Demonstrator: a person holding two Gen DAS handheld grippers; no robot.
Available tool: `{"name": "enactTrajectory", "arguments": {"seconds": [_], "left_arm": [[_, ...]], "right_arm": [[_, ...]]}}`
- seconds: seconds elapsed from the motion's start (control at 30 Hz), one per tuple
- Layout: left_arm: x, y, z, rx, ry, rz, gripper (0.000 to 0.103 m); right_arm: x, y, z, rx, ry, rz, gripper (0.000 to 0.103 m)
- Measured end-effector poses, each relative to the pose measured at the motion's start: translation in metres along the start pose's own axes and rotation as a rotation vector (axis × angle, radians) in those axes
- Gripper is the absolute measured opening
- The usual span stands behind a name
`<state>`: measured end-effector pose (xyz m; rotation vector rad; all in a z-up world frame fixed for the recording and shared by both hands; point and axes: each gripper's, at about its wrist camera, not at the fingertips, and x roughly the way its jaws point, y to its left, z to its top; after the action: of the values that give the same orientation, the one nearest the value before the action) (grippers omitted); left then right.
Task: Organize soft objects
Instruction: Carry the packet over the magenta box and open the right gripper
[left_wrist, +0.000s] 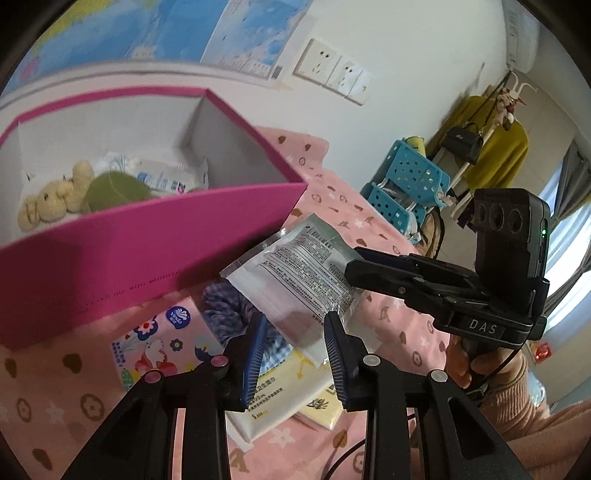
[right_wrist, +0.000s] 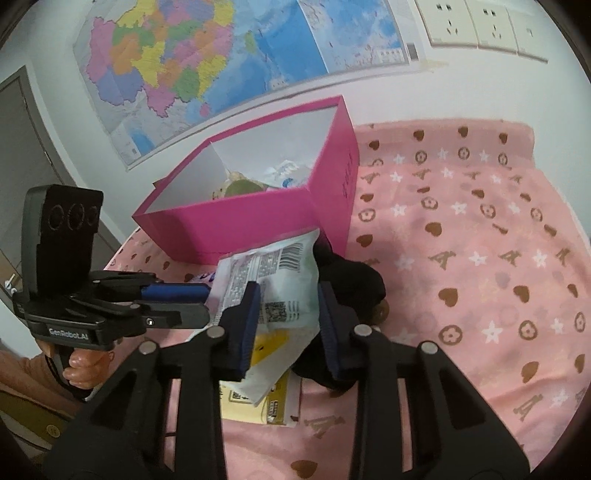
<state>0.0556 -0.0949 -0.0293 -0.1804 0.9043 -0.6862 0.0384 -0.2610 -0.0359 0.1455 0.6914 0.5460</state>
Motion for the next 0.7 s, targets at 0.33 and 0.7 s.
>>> {"name": "enactTrajectory", "arguments": {"seconds": [0.33,0.7], "left_arm": [[-0.046,-0.018,0.015,0.058,-0.109,0.016,0.032],[-0.061,0.006,0.062,0.084,-0.169,0.151,0.032]], "right_arm": [[-0.03,0.031,0.025,-0.102,-0.094,0.018,0.034],[-0.004,0.042,0.076,-0.164,-0.131,0.056,0.034]]}}
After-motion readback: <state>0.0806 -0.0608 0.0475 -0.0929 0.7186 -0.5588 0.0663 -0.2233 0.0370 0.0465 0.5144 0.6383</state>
